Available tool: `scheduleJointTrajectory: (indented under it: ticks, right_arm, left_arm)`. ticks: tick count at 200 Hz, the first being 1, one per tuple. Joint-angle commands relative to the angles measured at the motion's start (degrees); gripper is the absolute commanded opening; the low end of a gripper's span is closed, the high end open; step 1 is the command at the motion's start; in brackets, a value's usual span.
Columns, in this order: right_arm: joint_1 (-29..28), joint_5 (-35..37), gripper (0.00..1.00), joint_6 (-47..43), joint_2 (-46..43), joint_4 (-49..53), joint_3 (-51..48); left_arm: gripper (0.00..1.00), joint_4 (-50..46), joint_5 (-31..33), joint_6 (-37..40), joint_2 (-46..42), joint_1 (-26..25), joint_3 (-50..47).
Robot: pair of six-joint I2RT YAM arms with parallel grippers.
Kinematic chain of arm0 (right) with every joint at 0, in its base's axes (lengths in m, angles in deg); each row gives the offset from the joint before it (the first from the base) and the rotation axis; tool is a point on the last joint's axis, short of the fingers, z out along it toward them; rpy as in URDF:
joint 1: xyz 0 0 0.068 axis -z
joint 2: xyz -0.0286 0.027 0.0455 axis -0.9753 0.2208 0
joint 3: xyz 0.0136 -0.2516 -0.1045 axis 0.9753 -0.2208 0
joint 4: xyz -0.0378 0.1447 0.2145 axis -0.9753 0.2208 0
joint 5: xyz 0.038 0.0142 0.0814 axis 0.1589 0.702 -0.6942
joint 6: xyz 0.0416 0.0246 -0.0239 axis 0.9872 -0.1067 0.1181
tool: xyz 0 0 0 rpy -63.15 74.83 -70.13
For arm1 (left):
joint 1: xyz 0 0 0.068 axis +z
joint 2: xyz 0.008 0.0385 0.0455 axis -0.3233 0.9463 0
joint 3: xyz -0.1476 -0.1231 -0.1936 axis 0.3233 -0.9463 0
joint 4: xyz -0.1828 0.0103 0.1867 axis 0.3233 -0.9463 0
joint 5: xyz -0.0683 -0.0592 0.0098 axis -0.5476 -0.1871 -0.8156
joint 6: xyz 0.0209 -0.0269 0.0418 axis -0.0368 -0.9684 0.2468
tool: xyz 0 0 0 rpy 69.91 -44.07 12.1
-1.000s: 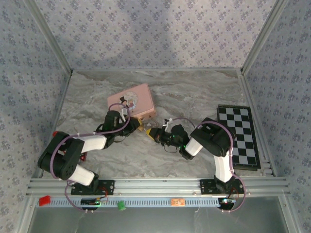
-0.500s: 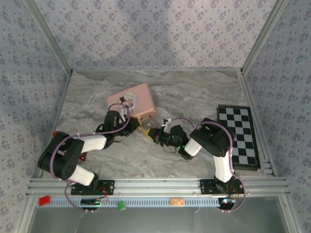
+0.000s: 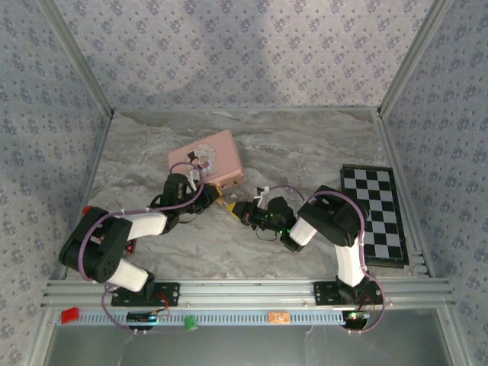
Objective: Unlock the padlock with the key
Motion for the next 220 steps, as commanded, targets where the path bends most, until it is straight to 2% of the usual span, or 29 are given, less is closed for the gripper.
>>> scheduleJointTrajectory:
  ticks: [1, 220]
  right_arm:
    - [-0.56, 0.32, 0.0, -0.62, 0.41, 0.22, -0.69]
    - [-0.35, -0.66, 0.0, -0.58, 0.14, 0.29, 1.13]
  left_arm:
    - [0.07, -1.25, -3.96, -7.54, -0.2, 1.15, -0.83]
    - [0.07, -2.43, -4.54, -7.73, -2.17, 1.42, -1.53]
